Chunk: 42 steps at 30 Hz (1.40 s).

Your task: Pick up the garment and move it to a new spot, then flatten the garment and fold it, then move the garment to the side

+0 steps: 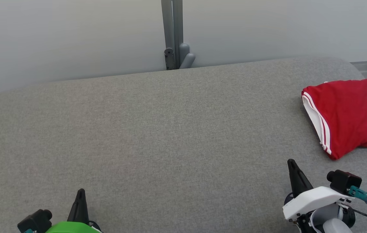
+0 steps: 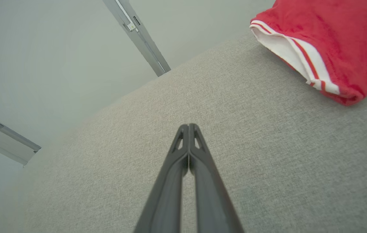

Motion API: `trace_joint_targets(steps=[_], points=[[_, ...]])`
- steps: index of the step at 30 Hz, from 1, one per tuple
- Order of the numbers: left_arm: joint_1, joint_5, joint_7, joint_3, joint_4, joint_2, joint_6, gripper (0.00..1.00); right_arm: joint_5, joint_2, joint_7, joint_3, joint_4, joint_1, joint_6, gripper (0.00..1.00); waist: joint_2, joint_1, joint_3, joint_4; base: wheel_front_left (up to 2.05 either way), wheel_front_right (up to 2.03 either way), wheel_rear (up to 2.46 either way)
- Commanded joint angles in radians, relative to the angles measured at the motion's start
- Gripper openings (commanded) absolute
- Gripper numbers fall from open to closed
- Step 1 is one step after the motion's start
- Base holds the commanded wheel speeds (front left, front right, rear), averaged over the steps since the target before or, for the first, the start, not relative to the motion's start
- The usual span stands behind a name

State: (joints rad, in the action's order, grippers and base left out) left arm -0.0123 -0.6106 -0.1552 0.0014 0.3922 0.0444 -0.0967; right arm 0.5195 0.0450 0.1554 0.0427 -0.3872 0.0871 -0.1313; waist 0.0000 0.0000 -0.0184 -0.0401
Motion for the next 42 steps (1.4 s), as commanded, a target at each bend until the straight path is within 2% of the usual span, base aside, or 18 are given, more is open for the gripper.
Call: trace_joint_targets(steps=[1,27,42], points=[[0.027,-0.041,0.008,0.009,-0.022,0.003,-0.004,0.00,0.046,0.003,-0.009,-0.009,0.023,0.012,0.000,0.00,0.0000,0.0000,0.000,0.001,0.00,0.00,0.00],[0.051,-0.385,0.101,0.049,-0.082,0.005,-0.016,0.00,0.419,0.005,-0.102,-0.058,0.077,0.006,0.000,0.00,0.0000,0.0000,0.006,0.011,0.00,0.00,0.00],[0.061,-0.545,0.146,0.067,-0.109,0.006,-0.021,0.00,0.593,0.005,-0.145,-0.081,0.102,0.004,0.000,0.00,0.0000,0.0000,0.009,0.017,0.00,0.00,0.00]])
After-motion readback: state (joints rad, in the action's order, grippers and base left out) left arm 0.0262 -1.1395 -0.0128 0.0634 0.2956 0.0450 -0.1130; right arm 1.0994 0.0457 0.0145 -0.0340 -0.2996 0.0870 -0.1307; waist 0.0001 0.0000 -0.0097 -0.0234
